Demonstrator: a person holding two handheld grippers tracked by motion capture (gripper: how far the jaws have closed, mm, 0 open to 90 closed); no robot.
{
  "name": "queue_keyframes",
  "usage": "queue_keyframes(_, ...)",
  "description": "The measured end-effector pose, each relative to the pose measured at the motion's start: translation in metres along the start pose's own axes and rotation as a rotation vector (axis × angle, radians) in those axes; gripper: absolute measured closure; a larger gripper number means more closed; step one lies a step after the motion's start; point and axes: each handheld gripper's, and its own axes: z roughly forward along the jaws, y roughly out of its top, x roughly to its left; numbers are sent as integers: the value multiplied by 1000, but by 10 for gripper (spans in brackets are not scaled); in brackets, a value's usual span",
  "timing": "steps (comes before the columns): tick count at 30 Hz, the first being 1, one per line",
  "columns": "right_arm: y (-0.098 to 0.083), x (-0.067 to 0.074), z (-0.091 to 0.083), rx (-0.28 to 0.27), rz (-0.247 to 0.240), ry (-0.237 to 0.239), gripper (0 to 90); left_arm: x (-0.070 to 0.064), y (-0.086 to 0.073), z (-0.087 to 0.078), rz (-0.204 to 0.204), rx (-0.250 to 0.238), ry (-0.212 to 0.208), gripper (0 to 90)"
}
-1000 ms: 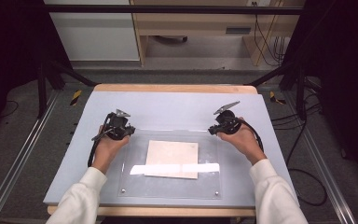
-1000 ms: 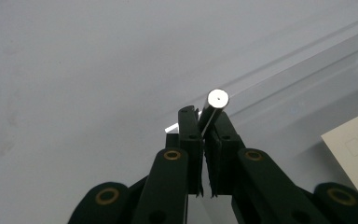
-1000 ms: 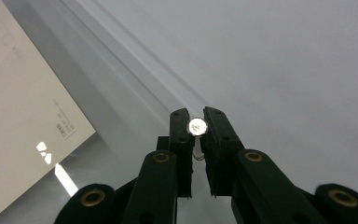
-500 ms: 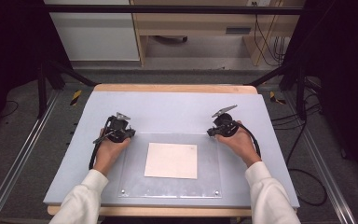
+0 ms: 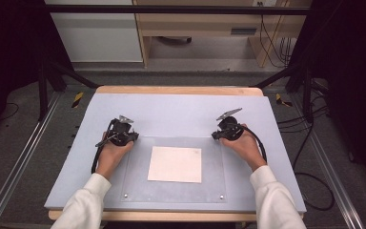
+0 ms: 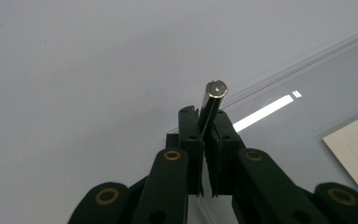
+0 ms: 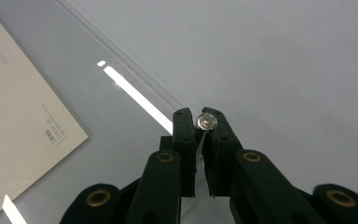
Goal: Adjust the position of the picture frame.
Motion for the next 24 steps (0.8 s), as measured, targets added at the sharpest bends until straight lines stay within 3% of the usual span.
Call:
queue_keyframes(6, 0, 0, 0, -4, 6, 1, 838, 0, -1, 0, 0, -3, 3, 848)
queue_keyframes(8, -2, -1, 0, -10, -4, -22, 792, -1, -2, 0, -3, -15, 8, 822)
queue_keyframes(9, -3, -1, -2, -16, -2, -32, 658, -1, -3, -1, 1, -31, 26, 765)
queue_keyframes(10, -3, -1, -2, -16, -2, -32, 658, -1, -4, -4, 10, -53, 42, 765)
queue_keyframes(11, -5, 0, -8, -56, -3, -38, 568, 0, -4, -6, 12, -74, 58, 649)
queue_keyframes(12, -6, 1, -12, -68, -13, -57, 528, 1, -6, -10, 16, -99, 73, 593)
queue_keyframes(15, -8, 4, -20, -98, -21, -81, 464, 4, -11, -19, 25, -165, 88, 516)
queue_keyframes(17, -14, 12, -31, -160, -25, -114, 440, 5, -18, -28, 43, -227, 97, 440)
queue_keyframes(19, -16, 15, -33, -177, -30, -115, 410, 5, -19, -30, 47, -238, 95, 421)
queue_keyframes(20, -20, 22, -37, -199, -26, -158, 376, 5, -20, -31, 55, -248, 97, 385)
queue_keyframes(21, -20, 22, -37, -199, -26, -158, 348, 4, -20, -33, 59, -260, 101, 385)
queue_keyframes(24, -25, 32, -39, -229, -12, -233, 301, 2, -18, -38, 48, -283, 125, 290)
